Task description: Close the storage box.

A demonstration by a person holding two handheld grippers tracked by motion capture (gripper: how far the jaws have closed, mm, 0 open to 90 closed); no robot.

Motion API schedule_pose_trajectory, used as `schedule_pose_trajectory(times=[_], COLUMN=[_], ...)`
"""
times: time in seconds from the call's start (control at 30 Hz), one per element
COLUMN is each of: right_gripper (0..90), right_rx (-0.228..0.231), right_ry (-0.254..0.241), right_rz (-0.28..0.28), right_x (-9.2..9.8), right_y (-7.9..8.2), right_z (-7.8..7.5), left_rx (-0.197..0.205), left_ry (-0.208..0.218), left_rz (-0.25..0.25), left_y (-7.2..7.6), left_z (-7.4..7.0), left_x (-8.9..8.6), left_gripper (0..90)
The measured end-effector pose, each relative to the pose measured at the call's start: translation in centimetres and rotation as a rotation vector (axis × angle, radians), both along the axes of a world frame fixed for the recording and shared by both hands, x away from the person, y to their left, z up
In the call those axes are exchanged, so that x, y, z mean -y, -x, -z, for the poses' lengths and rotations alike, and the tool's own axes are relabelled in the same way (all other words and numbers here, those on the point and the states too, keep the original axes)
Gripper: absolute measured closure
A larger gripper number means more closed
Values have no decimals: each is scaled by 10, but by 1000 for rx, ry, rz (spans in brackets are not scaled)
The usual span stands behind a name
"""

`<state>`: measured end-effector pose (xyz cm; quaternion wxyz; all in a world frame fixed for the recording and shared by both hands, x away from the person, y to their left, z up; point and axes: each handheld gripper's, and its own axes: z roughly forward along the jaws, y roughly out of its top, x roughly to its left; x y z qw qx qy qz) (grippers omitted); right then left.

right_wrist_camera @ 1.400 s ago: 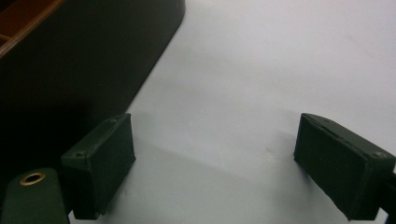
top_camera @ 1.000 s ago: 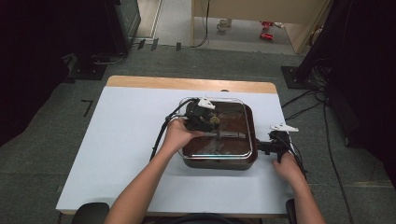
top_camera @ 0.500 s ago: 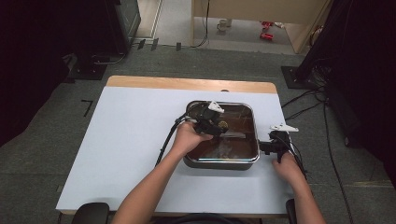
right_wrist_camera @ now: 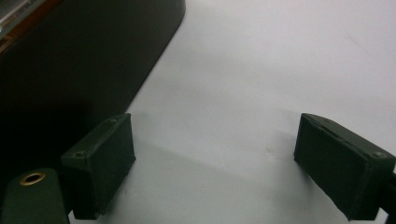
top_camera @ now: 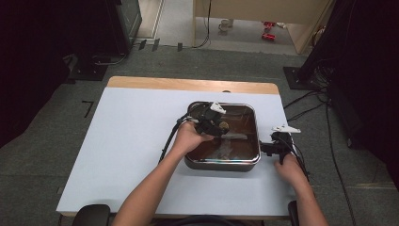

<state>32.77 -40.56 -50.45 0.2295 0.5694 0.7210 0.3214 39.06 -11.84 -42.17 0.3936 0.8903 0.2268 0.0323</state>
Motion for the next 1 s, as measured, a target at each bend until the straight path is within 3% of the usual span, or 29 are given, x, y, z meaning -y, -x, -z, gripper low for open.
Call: schedule_pose_trajectory(times=[0.17, 0.3, 0.57, 0.7, 0.9, 1.0], right_gripper=[117, 117, 117, 117, 117, 117], right_rx=[-1, 1, 0, -1, -2, 1], right_ry=[-1, -1, -2, -2, -1, -1], right_rz=[1, 1, 1, 2, 1, 0], right_x=[0, 0, 0, 0, 0, 0], right_y=[0, 0, 0, 0, 0, 0], right_z=[0, 0, 0, 0, 0, 0], left_rx=[29, 44, -33, -16, 3, 23], left_ry=[-12, 26, 74, 56, 79, 66], left_rz=[6, -8, 12, 12, 5, 1], left_y=[1, 2, 4, 8, 14, 17], left_z=[-1, -8, -23, -29, -34, -35], left_x=[1, -3, -19, -28, -45, -53], left_gripper=[580, 510, 364, 338, 326, 326])
